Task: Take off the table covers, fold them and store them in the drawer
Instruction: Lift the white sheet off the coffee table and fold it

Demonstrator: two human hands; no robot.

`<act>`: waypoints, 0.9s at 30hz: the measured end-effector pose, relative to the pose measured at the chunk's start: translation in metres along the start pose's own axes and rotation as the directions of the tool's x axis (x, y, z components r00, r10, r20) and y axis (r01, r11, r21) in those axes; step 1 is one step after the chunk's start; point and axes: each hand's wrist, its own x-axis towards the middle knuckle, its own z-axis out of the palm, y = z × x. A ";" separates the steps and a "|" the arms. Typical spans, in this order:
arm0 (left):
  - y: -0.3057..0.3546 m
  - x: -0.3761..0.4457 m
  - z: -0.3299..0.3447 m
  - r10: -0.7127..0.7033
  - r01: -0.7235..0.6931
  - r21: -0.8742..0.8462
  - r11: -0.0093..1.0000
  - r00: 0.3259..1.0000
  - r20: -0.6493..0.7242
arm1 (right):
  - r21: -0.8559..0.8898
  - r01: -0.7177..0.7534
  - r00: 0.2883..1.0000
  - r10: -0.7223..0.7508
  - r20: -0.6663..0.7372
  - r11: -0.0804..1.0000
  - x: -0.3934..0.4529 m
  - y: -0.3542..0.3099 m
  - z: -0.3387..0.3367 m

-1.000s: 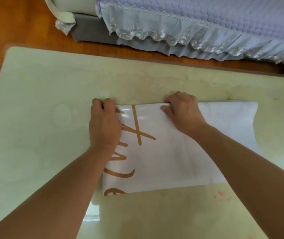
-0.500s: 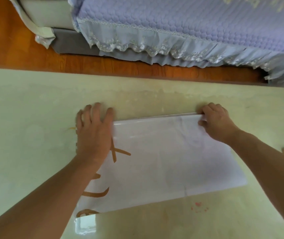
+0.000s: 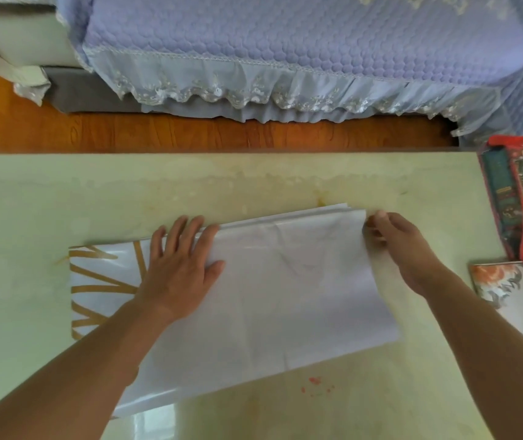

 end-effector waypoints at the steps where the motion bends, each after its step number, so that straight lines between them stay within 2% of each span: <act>1: 0.000 0.001 -0.002 -0.014 0.015 -0.019 1.000 1.000 0.017 | 0.024 -0.007 1.000 0.007 0.007 1.000 0.001 0.000 0.002; 5: 0.000 0.007 -0.011 -0.074 0.082 -0.143 0.986 0.995 0.059 | -0.026 -0.005 0.992 0.001 -0.127 1.000 0.008 -0.011 0.031; 8: 0.006 0.012 -0.018 -0.110 0.122 -0.232 0.965 0.992 0.067 | -0.209 -0.018 0.985 -0.018 -0.171 0.978 0.013 -0.006 0.044; 10: 0.012 0.015 -0.025 -0.142 0.156 -0.228 0.961 0.987 0.078 | -0.281 -0.047 0.984 -0.004 -0.177 0.959 0.015 -0.001 0.045; 12: 0.020 0.020 -0.031 -0.139 0.159 -0.189 0.969 0.984 0.112 | -0.279 -0.034 0.987 -0.011 -0.159 0.960 0.017 -0.002 0.044; 17: 0.034 0.031 -0.040 -0.107 0.129 -0.208 0.970 0.988 0.114 | -0.365 0.130 0.989 -0.147 -0.017 0.922 0.014 0.000 0.038; 20: 0.043 0.033 -0.044 -0.024 0.027 -0.106 0.994 0.999 0.034 | -0.426 0.319 0.930 -0.366 -0.031 0.846 0.020 -0.003 0.021; 21: 0.046 0.032 -0.044 -0.002 0.005 -0.075 0.997 0.999 0.032 | -0.386 0.342 0.928 -0.373 -0.004 0.857 0.019 -0.005 0.013; 23: 0.049 0.032 -0.044 -0.001 0.004 -0.066 0.998 0.999 0.042 | -0.230 0.256 0.964 -0.231 0.132 0.939 0.008 -0.013 -0.001; 25: 0.051 0.034 -0.045 -0.033 0.038 -0.077 0.996 0.997 0.073 | -0.147 0.114 0.964 -0.073 0.255 0.983 0.002 -0.008 -0.008; 27: 0.052 0.037 -0.049 -0.051 0.061 -0.079 0.995 0.992 0.119 | -0.150 0.024 0.966 0.015 0.257 0.988 -0.003 0.001 -0.009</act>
